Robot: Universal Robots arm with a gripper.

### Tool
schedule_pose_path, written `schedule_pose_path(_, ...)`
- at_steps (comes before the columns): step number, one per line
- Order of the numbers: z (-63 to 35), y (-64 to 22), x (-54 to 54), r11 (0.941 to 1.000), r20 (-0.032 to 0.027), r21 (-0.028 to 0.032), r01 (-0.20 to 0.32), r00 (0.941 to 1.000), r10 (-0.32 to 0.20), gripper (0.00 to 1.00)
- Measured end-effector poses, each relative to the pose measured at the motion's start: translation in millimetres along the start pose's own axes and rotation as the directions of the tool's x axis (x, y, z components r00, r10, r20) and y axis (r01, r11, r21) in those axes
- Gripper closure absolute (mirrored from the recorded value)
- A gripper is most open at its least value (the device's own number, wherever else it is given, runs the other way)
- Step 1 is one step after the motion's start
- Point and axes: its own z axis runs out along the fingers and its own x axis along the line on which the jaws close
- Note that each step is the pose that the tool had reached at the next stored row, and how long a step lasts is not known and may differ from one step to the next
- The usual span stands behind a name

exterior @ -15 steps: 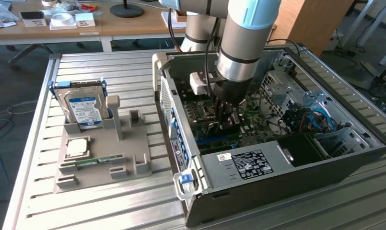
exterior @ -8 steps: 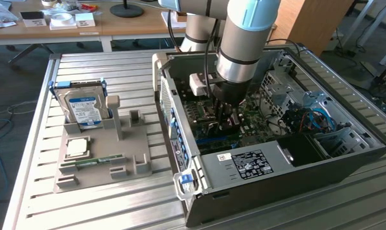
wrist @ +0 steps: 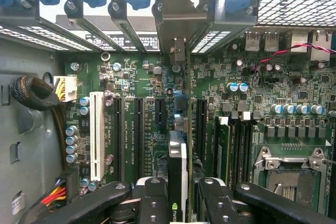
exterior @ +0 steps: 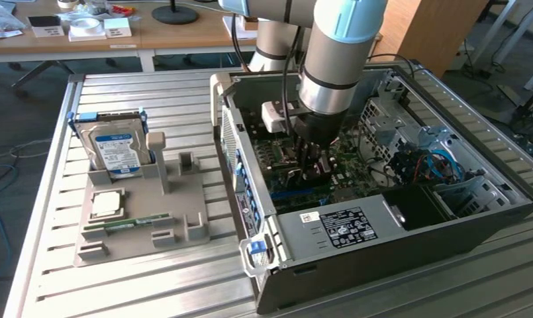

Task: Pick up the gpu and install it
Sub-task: 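Insert the gpu into the slot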

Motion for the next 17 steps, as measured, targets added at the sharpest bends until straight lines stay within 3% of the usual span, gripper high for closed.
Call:
schedule_pose_path(7,-4.0,-0.1,0.0,1.0,-0.0008,0.0002,-0.005,1.0,0.005,0.73)
schedule_pose_path(9,-4.3,0.0,0.0,1.0,-0.0049,0.0,-0.006,1.0,0.006,0.73)
schedule_pose_path(12,-4.3,0.0,0.1,1.0,-0.017,0.0001,-0.008,0.9998,0.008,0.73)
schedule_pose_path(17,-4.3,-0.1,0.1,0.9999,-0.018,0.0001,-0.011,0.9998,0.011,0.73)
